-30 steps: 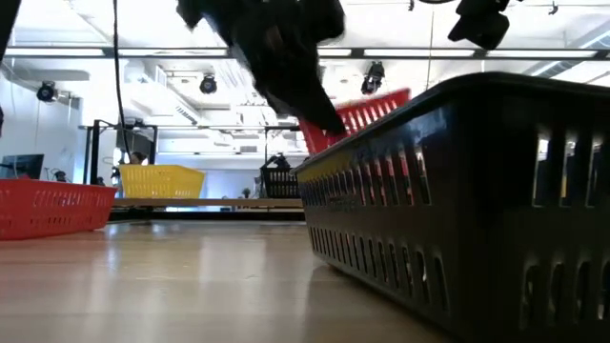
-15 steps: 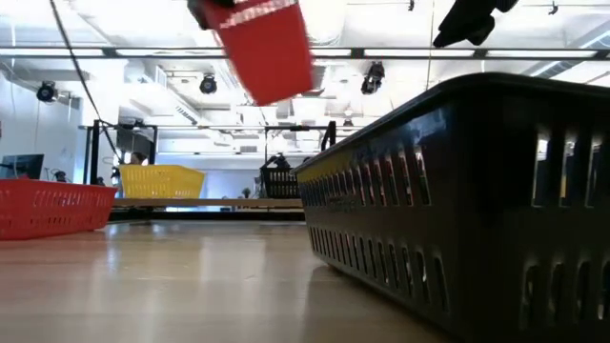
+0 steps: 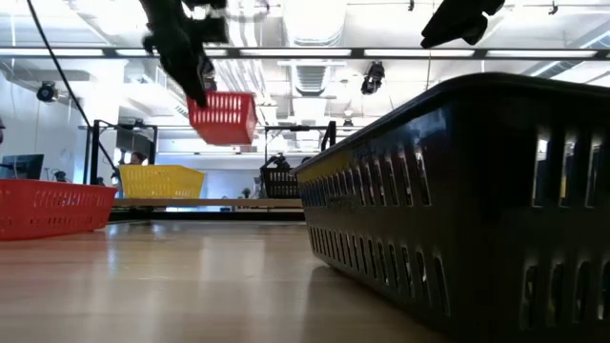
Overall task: Stack baskets on shelf by color
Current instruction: Put the middle red bin on the shelf
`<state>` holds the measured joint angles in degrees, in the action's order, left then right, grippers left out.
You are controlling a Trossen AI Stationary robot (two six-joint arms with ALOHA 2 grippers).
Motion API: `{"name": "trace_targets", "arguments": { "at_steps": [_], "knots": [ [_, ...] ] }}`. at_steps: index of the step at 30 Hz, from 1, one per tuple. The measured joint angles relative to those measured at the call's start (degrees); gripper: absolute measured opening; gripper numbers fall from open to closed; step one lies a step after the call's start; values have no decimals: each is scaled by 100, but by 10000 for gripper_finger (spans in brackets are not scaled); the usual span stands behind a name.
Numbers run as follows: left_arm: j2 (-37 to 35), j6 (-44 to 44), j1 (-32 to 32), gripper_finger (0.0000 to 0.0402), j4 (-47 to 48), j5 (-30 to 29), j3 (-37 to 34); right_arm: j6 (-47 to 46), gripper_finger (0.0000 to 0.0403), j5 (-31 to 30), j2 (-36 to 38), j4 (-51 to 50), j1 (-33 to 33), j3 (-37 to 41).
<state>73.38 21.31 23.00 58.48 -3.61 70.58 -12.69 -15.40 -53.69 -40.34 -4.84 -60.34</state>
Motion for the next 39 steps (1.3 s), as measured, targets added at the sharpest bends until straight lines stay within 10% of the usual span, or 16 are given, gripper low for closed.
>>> {"name": "trace_targets", "arguments": {
  "at_steps": [23,39],
  "knots": [
    [1561,1118,694,3,-469,-147,-8,-686,82,35,-343,46,0,2],
    [1425,1059,1021,135,-526,109,-8,-666,86,127,-343,15,0,2]
  ]
}}
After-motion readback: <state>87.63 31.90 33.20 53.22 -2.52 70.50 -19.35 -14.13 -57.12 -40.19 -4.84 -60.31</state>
